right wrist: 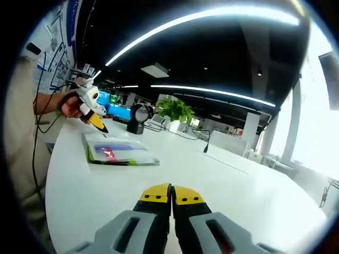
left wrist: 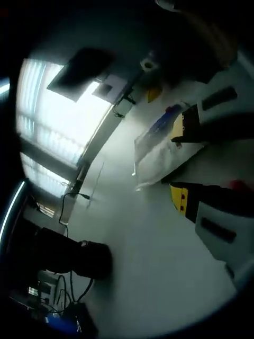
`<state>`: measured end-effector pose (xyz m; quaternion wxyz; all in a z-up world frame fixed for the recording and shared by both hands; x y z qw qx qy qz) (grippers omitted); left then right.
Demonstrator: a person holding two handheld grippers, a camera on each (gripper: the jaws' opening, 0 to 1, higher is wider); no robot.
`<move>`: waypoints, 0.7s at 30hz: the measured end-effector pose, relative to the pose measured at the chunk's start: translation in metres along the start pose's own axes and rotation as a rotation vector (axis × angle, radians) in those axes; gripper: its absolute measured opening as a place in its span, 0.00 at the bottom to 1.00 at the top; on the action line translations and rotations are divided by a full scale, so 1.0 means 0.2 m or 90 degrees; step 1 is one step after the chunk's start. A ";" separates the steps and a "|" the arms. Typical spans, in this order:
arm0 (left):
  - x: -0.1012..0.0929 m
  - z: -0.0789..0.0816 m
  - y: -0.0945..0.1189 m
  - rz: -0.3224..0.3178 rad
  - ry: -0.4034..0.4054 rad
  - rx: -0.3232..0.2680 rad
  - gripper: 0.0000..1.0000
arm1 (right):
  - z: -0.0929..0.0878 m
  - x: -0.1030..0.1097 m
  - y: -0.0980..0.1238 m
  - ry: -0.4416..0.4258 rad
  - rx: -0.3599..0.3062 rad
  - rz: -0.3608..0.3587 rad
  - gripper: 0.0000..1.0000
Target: Clip sheet goods on table flip sheet goods clip sheet goods scan sheet goods put sheet goods back to table
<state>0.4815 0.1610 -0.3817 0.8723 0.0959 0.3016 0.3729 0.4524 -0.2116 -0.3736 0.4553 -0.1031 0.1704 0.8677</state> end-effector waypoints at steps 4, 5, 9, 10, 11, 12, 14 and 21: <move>-0.02 0.00 -0.01 -0.024 0.021 0.009 0.22 | 0.00 0.01 0.00 0.001 0.001 -0.001 0.00; -0.02 0.00 -0.02 -0.023 0.021 0.011 0.22 | 0.00 0.01 0.00 0.002 0.001 -0.001 0.00; -0.01 -0.01 -0.03 -0.020 0.026 0.025 0.22 | 0.01 0.01 0.00 0.001 0.001 0.000 0.00; -0.01 -0.01 -0.03 -0.019 0.025 0.026 0.22 | 0.01 0.01 0.00 0.001 0.001 0.000 0.00; -0.01 0.00 -0.03 -0.018 0.022 0.029 0.22 | 0.01 0.01 0.00 0.001 0.001 0.000 0.00; -0.01 0.00 -0.03 -0.020 0.018 0.029 0.22 | 0.01 0.01 0.00 0.001 0.001 0.000 0.00; -0.02 0.00 -0.04 -0.020 0.017 0.032 0.21 | 0.01 0.01 0.00 0.001 0.001 0.000 0.00; -0.02 0.00 -0.05 -0.020 0.016 0.034 0.18 | 0.01 0.01 0.00 0.002 0.002 0.000 0.00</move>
Point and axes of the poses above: the point that each gripper's makers call its tool centre point, and the gripper's own axes: y roughly backward along the fingers, x roughly to its left, z roughly out of its top, the point moved 8 cm from there along y, roughly backward along the fingers, and after that the axes turned 7 degrees about x, right-handed, at the moved point
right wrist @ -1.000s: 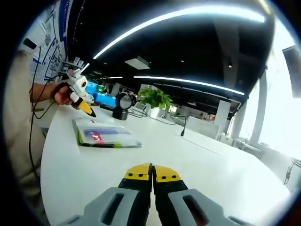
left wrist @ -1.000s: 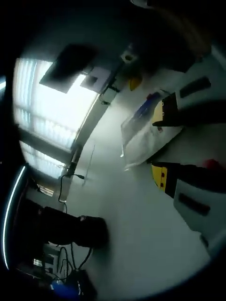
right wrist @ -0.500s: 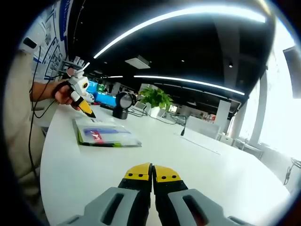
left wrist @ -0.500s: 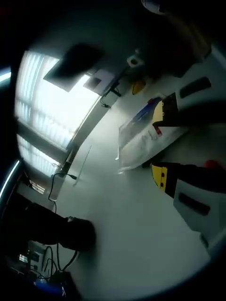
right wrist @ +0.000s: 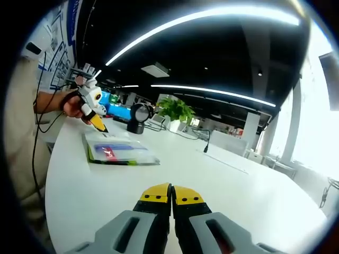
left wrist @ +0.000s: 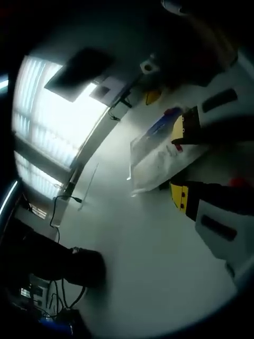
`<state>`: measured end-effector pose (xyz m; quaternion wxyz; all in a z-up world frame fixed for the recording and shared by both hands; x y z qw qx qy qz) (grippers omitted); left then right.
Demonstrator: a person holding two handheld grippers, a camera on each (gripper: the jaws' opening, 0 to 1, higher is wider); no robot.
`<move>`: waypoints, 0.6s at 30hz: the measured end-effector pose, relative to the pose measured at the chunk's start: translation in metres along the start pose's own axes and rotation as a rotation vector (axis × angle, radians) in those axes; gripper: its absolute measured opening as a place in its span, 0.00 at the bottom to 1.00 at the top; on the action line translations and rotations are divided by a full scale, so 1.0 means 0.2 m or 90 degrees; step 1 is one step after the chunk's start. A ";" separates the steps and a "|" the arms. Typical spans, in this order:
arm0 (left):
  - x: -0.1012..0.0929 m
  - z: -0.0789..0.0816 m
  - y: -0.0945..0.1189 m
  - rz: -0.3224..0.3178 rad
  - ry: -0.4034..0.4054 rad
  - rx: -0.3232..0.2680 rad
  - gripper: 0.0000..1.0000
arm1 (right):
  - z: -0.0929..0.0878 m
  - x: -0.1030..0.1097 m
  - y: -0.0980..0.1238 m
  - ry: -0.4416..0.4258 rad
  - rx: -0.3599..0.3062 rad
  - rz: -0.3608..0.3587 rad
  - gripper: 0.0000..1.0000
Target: Clip sheet goods on table flip sheet goods clip sheet goods scan sheet goods put sheet goods back to table
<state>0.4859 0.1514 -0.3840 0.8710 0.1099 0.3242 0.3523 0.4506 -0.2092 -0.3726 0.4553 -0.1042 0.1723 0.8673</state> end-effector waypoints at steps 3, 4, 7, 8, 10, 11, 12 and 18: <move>0.00 0.00 0.00 -0.001 0.023 -0.007 0.13 | 0.00 0.00 0.00 0.000 0.000 0.000 0.00; 0.00 0.00 0.00 -0.001 0.024 -0.010 0.12 | 0.00 0.00 0.00 0.000 0.000 0.000 0.00; 0.00 0.01 0.01 -0.003 0.019 -0.021 0.10 | 0.00 0.00 0.00 0.000 0.000 0.000 0.00; 0.00 0.02 0.01 -0.003 0.026 -0.024 0.08 | 0.00 0.00 0.00 0.000 0.000 0.000 0.00; 0.00 0.03 0.02 -0.002 0.029 -0.029 0.04 | 0.00 0.00 0.00 0.001 0.001 0.000 0.00; -0.01 0.03 0.02 -0.002 0.032 -0.031 0.03 | 0.00 0.00 0.00 0.001 0.001 0.000 0.00; -0.01 0.03 0.02 -0.004 0.037 -0.030 0.02 | 0.00 0.00 0.00 0.001 0.001 0.000 0.00; -0.01 0.04 0.02 -0.007 0.062 -0.037 0.00 | 0.00 -0.01 0.00 0.002 0.001 0.000 0.00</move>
Point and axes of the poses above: the point that each gripper's makers call its tool centre point, and the gripper's own axes: y roughly backward along the fingers, x roughly to its left, z roughly out of its top, the point moved 8 cm from there along y, roughly backward along the fingers, and after that the axes turned 7 degrees about x, right-handed, at the moved point
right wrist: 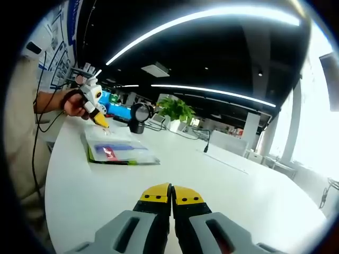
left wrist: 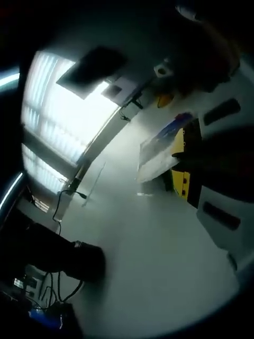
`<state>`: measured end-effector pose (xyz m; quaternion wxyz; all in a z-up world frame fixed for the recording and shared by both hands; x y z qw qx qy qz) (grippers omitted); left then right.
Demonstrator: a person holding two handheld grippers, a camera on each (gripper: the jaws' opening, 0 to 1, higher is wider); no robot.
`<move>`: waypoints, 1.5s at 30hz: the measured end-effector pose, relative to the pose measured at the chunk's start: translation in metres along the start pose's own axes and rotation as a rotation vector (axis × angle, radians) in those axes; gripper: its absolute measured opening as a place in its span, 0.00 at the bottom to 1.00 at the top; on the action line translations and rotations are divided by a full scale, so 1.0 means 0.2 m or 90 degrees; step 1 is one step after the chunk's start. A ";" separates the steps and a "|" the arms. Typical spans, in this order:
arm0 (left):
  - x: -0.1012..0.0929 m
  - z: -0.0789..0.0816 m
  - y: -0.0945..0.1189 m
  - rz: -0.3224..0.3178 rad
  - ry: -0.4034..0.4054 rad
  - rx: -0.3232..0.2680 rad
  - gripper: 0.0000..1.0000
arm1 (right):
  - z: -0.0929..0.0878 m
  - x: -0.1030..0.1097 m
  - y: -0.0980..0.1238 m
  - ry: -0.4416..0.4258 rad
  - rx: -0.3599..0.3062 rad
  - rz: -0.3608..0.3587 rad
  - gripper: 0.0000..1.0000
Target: Clip sheet goods on table flip sheet goods clip sheet goods scan sheet goods put sheet goods back to table
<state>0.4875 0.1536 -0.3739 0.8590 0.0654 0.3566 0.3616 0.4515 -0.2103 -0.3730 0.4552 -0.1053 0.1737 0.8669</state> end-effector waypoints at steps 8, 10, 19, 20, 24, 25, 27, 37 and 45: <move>-0.03 0.02 0.01 -0.017 0.034 -0.011 0.00 | 0.01 0.01 0.00 0.002 -0.002 0.002 0.00; -0.03 0.03 0.01 -0.021 0.040 -0.015 0.00 | 0.01 0.01 0.00 0.003 -0.002 0.002 0.00; -0.08 0.05 0.00 -0.039 0.054 -0.028 0.00 | 0.02 0.03 0.01 0.018 -0.007 0.006 0.00; -0.09 0.06 0.00 -0.040 0.052 -0.029 0.00 | 0.02 0.03 0.01 0.019 -0.006 0.006 0.00; -0.09 0.06 0.00 -0.035 0.046 -0.025 0.00 | 0.02 0.03 0.01 0.021 -0.004 0.004 0.00; -0.09 0.06 0.00 -0.035 0.046 -0.024 0.00 | 0.02 0.03 0.00 0.023 -0.005 0.004 0.00; -0.09 0.06 0.00 -0.034 0.047 -0.024 0.00 | 0.03 0.03 0.01 0.023 -0.009 0.005 0.00; -0.08 0.06 0.00 -0.029 0.053 -0.023 0.00 | 0.15 0.10 0.00 0.015 -0.039 -0.005 0.01; -0.10 0.06 0.00 -0.028 0.052 -0.025 0.00 | 0.26 0.16 0.01 0.017 -0.060 -0.009 0.01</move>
Point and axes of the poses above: the point that each gripper's makers call its tool centre point, and the gripper's own axes: y roughly backward along the fingers, x roughly to its left, z roughly out of its top, the point moved 8 cm from there along y, roughly backward along the fingers, and after that the axes turned 7 degrees about x, right-handed, at the moved point
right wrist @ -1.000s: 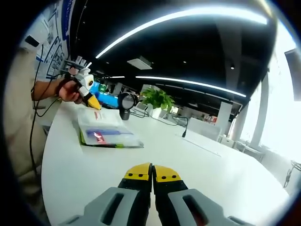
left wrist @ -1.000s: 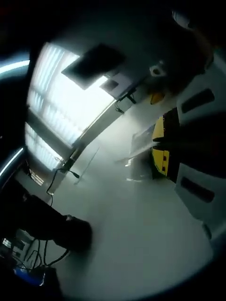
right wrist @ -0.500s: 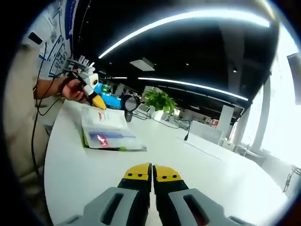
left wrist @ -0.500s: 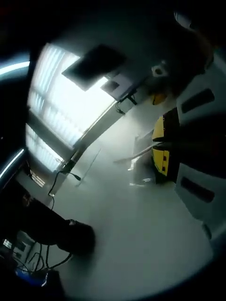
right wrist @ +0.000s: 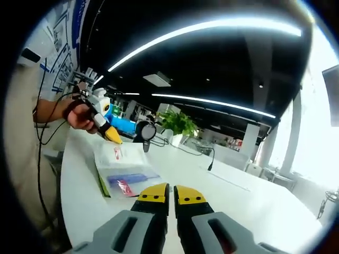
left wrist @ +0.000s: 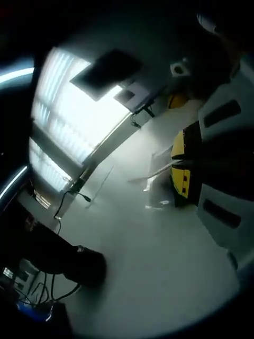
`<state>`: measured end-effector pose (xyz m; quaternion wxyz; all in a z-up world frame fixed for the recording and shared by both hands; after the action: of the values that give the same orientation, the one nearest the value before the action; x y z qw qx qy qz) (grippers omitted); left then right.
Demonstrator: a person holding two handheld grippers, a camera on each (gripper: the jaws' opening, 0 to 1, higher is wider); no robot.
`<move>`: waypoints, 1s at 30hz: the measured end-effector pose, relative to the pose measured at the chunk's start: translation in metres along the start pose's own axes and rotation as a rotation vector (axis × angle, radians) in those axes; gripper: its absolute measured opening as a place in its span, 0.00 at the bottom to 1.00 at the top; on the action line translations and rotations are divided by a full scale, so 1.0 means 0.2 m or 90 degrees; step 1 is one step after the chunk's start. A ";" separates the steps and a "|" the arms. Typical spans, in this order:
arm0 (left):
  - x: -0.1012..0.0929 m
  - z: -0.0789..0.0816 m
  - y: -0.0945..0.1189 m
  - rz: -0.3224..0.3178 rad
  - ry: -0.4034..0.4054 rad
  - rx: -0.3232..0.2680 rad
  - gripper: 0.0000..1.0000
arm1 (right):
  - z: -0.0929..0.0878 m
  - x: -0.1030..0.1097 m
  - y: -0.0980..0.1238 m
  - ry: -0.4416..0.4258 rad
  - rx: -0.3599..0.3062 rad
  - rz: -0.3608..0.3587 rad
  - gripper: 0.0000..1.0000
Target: Clip sheet goods on table flip sheet goods clip sheet goods scan sheet goods put sheet goods back to table
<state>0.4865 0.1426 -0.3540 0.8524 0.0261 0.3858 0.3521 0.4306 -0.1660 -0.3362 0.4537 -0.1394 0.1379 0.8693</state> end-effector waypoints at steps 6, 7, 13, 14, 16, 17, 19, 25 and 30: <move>-0.02 0.00 0.00 -0.003 0.006 -0.004 0.00 | 0.03 0.07 -0.04 -0.016 0.003 0.018 0.02; -0.02 0.00 0.00 -0.003 0.007 -0.005 0.00 | 0.03 0.09 -0.05 -0.014 0.006 0.019 0.02; -0.01 -0.01 0.01 -0.002 0.009 -0.008 0.00 | 0.08 0.15 -0.07 -0.011 -0.004 0.040 0.04; -0.01 -0.01 0.01 -0.002 0.006 -0.009 0.00 | 0.09 0.16 -0.07 -0.013 -0.004 0.041 0.04; -0.01 -0.01 0.01 -0.001 0.003 -0.009 0.00 | 0.10 0.16 -0.07 -0.014 -0.004 0.038 0.04; -0.01 -0.01 0.01 -0.001 0.003 -0.009 0.00 | 0.10 0.16 -0.07 -0.017 -0.005 0.036 0.04; -0.01 -0.01 0.01 -0.003 0.008 -0.009 0.00 | 0.12 0.18 -0.07 -0.021 -0.008 0.036 0.04; -0.01 0.00 0.01 -0.007 0.007 -0.011 0.00 | 0.16 0.24 -0.09 -0.005 -0.008 0.053 0.05; -0.02 0.00 0.01 -0.006 0.006 -0.011 0.00 | 0.19 0.28 -0.10 -0.009 0.019 0.062 0.05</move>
<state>0.4827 0.1416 -0.3512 0.8525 0.0154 0.3868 0.3512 0.4120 -0.0991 -0.3250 0.4136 -0.1200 0.1541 0.8893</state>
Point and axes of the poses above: the point that each gripper's makers call its tool centre point, and the gripper's own axes: y roughly backward along the fingers, x roughly to its left, z roughly out of its top, the point moved 8 cm from there along y, roughly backward along the fingers, and after that the axes turned 7 degrees about x, right-handed, at the moved point
